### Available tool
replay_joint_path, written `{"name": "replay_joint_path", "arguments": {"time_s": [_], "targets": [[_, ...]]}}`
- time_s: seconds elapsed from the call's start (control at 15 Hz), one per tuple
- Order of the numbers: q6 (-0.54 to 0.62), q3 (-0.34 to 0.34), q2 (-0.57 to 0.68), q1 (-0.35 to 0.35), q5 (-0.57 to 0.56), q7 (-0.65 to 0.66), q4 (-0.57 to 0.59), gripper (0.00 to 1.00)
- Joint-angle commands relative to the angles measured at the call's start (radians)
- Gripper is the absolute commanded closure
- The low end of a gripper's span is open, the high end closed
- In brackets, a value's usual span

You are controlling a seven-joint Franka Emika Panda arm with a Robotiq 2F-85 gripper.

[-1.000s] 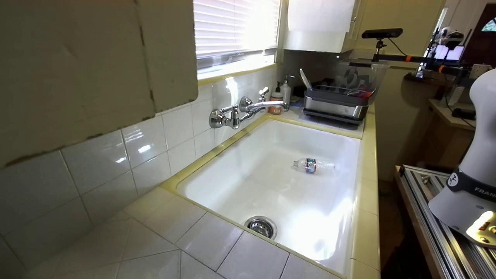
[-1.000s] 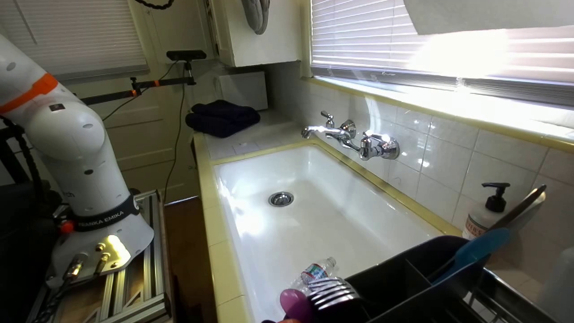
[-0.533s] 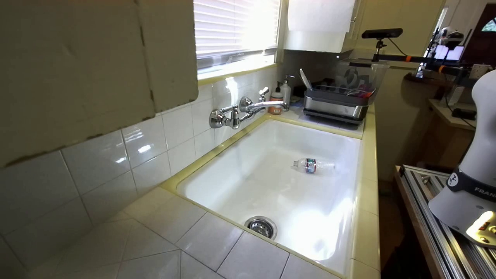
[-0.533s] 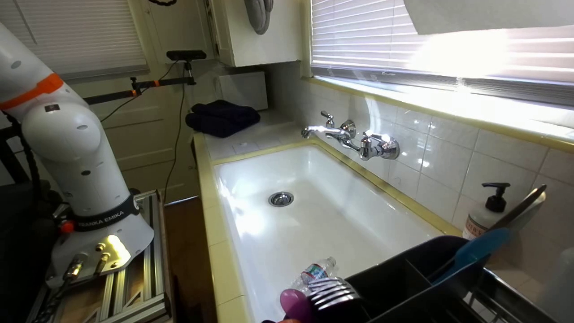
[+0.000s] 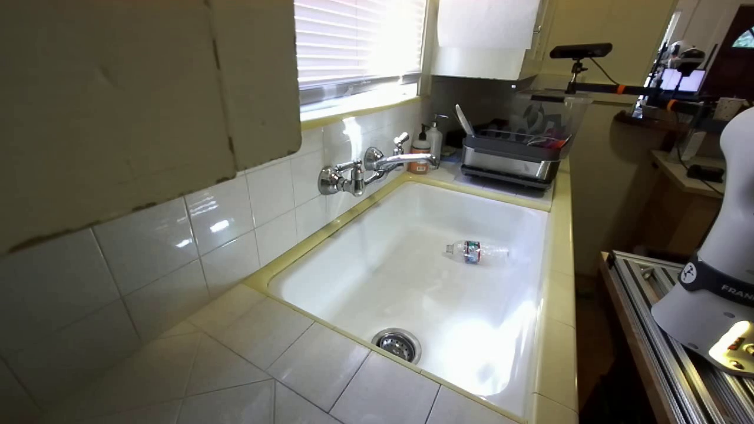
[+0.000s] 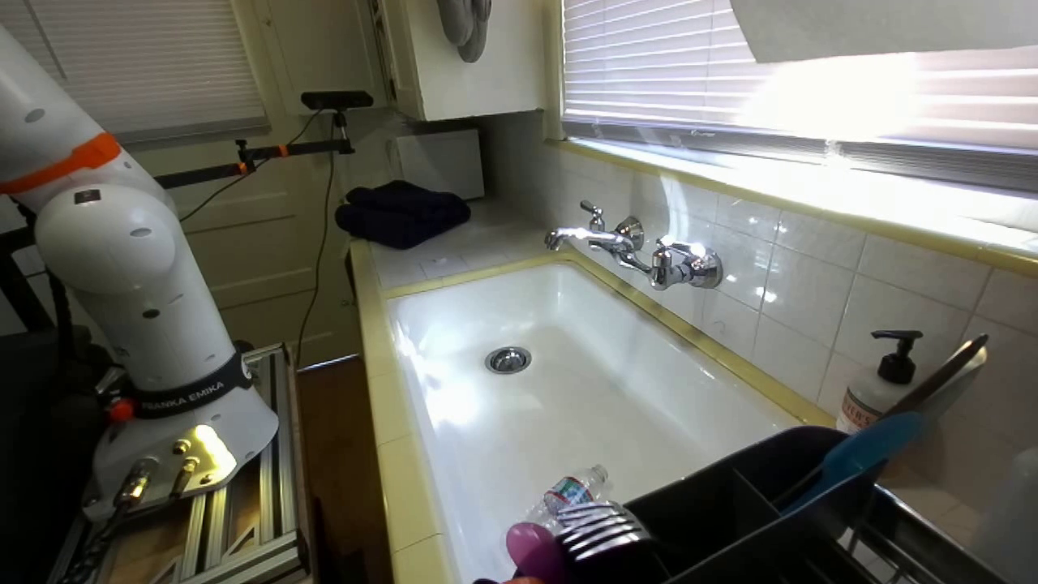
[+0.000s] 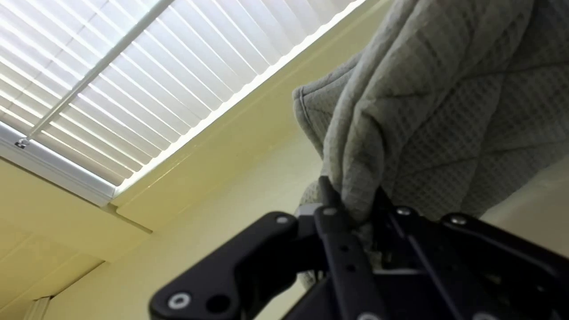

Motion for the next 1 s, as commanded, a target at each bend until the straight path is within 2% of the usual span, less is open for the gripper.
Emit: {"name": "replay_joint_path", "arguments": {"time_s": [0.0, 0.67, 0.73, 0.93], "targets": [[0.021, 0.042, 0.047, -0.035, 0.076, -0.104, 0.091, 0.96], [0.105, 0.087, 0.166, -0.04, 0.234, -0.346, 0.27, 0.96], [0.063, 0.065, 0.126, -0.039, 0.187, -0.265, 0.199, 0.82], [0.07, 0.07, 0.148, -0.039, 0.197, -0.291, 0.231, 0.82]]}}
